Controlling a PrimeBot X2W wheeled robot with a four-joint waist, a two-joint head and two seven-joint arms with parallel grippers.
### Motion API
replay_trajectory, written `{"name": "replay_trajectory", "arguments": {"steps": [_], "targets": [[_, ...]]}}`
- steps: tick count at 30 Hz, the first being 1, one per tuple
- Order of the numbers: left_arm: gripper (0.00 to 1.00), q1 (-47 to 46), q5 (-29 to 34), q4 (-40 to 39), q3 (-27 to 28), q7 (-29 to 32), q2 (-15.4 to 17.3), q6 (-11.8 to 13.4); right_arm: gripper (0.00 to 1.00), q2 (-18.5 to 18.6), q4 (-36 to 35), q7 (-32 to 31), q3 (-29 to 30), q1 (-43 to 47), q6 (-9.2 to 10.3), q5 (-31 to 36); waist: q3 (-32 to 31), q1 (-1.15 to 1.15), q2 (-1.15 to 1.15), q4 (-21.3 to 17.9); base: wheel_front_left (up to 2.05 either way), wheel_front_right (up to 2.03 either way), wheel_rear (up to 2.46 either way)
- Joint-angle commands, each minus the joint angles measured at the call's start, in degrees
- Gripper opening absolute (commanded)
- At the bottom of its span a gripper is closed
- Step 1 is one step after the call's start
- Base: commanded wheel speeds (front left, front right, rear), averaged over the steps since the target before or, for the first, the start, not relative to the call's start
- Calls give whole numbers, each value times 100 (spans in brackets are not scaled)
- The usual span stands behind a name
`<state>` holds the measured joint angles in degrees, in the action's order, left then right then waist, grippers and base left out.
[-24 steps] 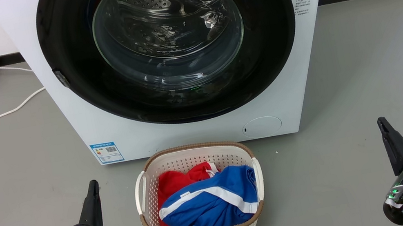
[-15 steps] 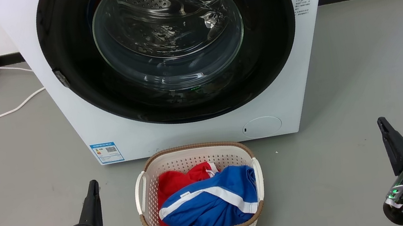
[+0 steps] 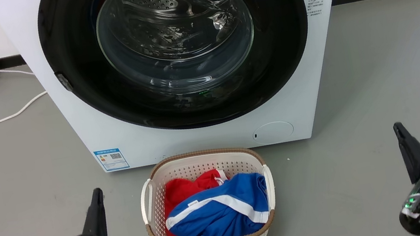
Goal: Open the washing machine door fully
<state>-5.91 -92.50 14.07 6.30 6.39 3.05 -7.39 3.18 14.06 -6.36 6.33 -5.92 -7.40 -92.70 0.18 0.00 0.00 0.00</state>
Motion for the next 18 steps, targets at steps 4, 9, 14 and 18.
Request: {"name": "replay_trajectory", "arguments": {"steps": [4, 9, 14, 18], "targets": [[100, 51, 8, 42, -53, -42, -13, 4, 100, -6, 29, 50, -42, 64, 1, 13, 0, 0, 0, -1, 0, 0, 0], [100, 58, 53, -38, -172, -165, -13, 3, 100, -7, -66, 172, -142, 105, 0, 62, -1, 0, 0, 0, 0, 0, 0], [100, 54, 231, -131, -311, -317, -5, 2, 100, -8, -185, 318, -248, 150, -1, 185, -3, 0, 0, 3, 0, 0, 0], [100, 49, 564, -232, -354, -424, 1, 1, 100, -9, -289, 425, -291, 181, -1, 350, -3, 0, 0, 8, 0, 0, 0]]}}
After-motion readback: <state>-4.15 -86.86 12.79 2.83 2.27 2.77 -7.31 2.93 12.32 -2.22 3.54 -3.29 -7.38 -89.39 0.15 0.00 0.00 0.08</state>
